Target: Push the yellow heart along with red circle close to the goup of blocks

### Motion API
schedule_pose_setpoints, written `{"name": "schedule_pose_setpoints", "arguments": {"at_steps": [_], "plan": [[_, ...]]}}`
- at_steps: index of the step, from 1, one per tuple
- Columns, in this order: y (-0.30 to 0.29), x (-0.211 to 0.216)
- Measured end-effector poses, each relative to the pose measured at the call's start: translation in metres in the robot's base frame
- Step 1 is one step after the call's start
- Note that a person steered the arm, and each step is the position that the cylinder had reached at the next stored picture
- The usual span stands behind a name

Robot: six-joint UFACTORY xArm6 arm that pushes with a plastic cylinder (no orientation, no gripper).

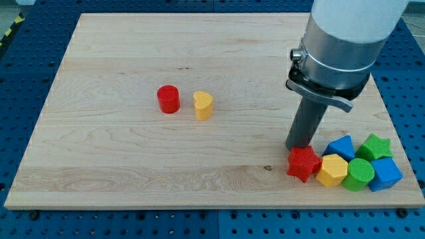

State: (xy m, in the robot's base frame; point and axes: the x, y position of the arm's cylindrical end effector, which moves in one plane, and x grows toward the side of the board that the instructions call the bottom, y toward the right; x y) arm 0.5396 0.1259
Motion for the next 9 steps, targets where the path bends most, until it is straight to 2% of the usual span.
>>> {"name": "schedule_pose_setpoints", "arguments": {"at_steps": [1,2,3,5,6,7,8,9], "plan": [[0.000,0.004],[-0.006,-0.013],[-0.045,-0.042],[-0.150,-0.029],[-0.233,-0.042],[-0.292,-0.075],[-0.292,-0.109],[-0.257,-0.117]]}}
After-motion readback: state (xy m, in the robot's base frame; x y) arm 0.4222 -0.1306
